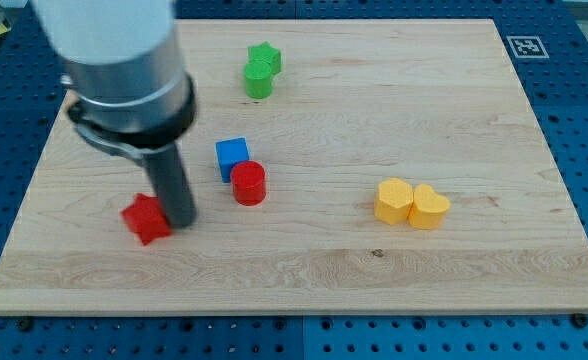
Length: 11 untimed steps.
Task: Touch the top right side of the red star
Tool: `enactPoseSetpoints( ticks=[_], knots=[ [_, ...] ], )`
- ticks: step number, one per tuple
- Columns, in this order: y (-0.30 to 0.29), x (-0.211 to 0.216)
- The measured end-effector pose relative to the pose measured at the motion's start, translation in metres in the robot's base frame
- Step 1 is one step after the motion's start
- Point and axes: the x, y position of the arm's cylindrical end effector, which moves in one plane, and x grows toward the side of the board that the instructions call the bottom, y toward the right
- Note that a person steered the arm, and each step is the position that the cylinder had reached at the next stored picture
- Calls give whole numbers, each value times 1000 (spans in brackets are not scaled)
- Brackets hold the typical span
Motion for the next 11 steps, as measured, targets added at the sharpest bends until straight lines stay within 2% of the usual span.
enactPoseSetpoints(
  ticks=[1, 6, 7, 8, 10, 11],
  knots=[
    [-47, -12],
    [-52, -27],
    [-79, -36],
    [-82, -38],
    [-107, -82],
    [-109, -88]
  ],
)
